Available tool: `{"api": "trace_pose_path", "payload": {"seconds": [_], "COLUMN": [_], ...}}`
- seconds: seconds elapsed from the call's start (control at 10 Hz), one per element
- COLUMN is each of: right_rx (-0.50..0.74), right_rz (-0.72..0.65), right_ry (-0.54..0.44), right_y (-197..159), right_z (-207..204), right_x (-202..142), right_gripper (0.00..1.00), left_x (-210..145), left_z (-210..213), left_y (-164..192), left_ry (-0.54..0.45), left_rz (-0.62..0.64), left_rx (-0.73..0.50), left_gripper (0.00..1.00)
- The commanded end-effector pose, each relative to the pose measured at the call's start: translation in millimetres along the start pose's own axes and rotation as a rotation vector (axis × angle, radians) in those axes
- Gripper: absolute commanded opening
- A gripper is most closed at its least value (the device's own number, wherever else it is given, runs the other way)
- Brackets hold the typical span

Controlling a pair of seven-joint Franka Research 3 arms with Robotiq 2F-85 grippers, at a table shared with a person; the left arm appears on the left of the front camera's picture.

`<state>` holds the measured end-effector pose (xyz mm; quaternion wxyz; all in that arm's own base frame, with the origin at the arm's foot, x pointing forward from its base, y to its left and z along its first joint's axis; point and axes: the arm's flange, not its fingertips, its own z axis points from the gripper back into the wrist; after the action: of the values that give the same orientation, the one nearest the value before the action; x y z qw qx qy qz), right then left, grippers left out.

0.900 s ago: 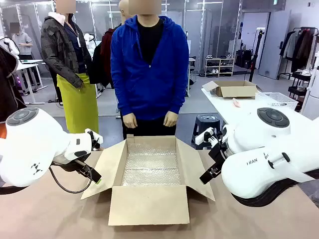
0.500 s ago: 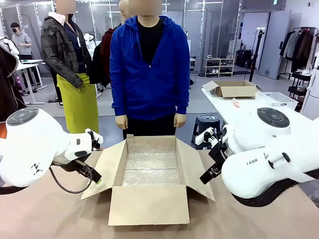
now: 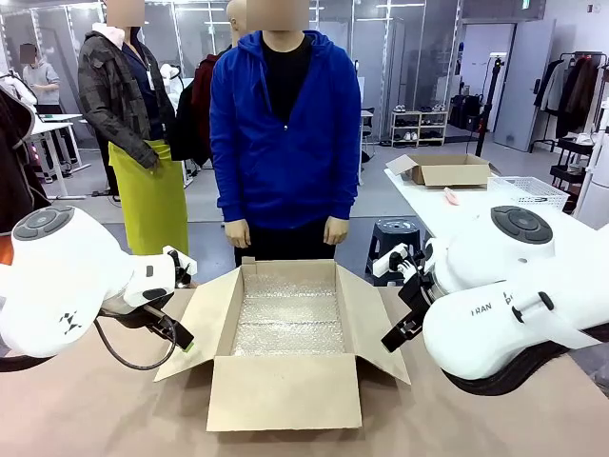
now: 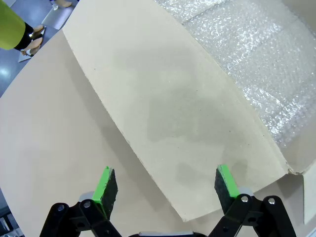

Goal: Pack the glasses set securely to prepare it for shipping.
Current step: Place the Glasses case inside the Package Box.

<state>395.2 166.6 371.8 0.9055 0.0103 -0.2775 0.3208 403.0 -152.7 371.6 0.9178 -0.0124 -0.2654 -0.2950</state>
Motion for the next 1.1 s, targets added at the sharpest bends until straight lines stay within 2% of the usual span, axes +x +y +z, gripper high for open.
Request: {"api": "trace_pose_path", "payload": {"seconds": [0.0, 0.1, 0.2, 0.4, 0.7, 1.0], "right_rx": [0.009, 0.0, -0.032, -0.061, -0.01, -0.008], "right_rz": [0.012, 0.011, 0.02, 0.025, -0.005, -0.048], "right_ry": [-0.006, -0.009, 0.027, 0.069, 0.095, 0.088], "right_y": [-5.0, -12.8, -22.5, -47.1, -93.2, -122.6], "right_z": [20.5, 40.7, 57.4, 91.4, 126.9, 138.9], "right_x": [4.0, 4.8, 3.8, -3.1, -23.6, -40.3], "right_gripper": [1.0, 1.0, 1.0, 1.0, 1.0, 1.0], "left_x": [0.0, 1.1, 3.7, 19.1, 25.3, -1.0], "left_z": [0.0, 20.2, 41.4, 96.2, 156.8, 182.3], "left_y": [0.0, -1.1, -3.0, -5.8, -19.3, -25.9], "left_ry": [0.0, -0.016, -0.089, -0.159, -0.152, -0.137], "left_rz": [0.0, 0.001, -0.001, -0.095, -0.202, -0.145], "left_rx": [0.0, -0.029, -0.056, -0.088, -0.124, -0.148], "left_gripper": [1.0, 1.0, 1.0, 1.0, 1.0, 1.0]}}
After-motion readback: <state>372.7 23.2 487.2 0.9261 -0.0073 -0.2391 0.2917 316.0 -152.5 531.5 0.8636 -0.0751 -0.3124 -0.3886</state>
